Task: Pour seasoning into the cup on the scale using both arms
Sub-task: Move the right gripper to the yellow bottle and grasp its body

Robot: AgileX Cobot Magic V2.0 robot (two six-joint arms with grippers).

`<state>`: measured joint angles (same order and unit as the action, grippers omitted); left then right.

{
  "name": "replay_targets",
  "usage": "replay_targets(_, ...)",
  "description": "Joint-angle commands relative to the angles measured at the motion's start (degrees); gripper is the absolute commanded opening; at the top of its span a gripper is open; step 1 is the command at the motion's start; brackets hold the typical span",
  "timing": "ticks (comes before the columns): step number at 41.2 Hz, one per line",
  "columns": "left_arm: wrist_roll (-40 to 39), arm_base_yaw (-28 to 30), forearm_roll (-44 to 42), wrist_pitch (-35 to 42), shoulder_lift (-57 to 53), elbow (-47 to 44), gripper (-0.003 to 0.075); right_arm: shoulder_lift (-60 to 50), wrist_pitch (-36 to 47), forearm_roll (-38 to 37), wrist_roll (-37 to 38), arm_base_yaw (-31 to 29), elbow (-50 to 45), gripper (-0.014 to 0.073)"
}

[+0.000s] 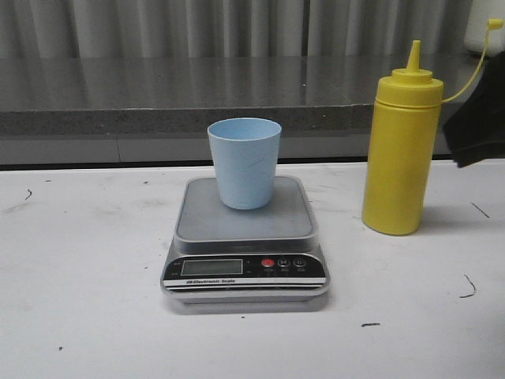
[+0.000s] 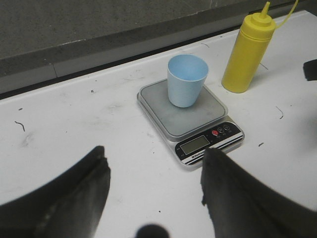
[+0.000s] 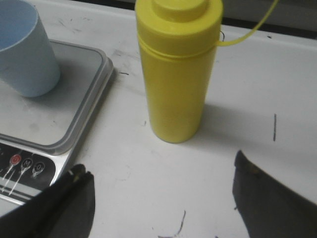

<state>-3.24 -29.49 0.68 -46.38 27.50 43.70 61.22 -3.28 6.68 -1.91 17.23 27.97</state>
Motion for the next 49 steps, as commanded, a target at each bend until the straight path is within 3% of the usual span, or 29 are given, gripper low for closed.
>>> replay_targets(1, -0.7, 0.0, 0.1, 4.5, 0.2, 1.3, 0.0407, 3.1, 17.2, 0.4, -0.6, 1.4, -2.4, 0.0592)
replay_targets(6, -0.7, 0.0, 0.1, 4.5, 0.2, 1.3, 0.0407, 9.6, 31.2, 0.9, 0.0, 1.5, -5.0, 0.0592)
replay_targets(21, -0.7, 0.0, 0.1, 4.5, 0.2, 1.3, 0.0407, 25.1, 51.9, 4.6, 0.0, 1.4, -4.7, 0.0592)
replay_targets(49, -0.7, 0.0, 0.1, 4.5, 0.2, 1.3, 0.0407, 40.5, 58.4, 7.5, 0.3, 1.3, 7.9, 0.0589)
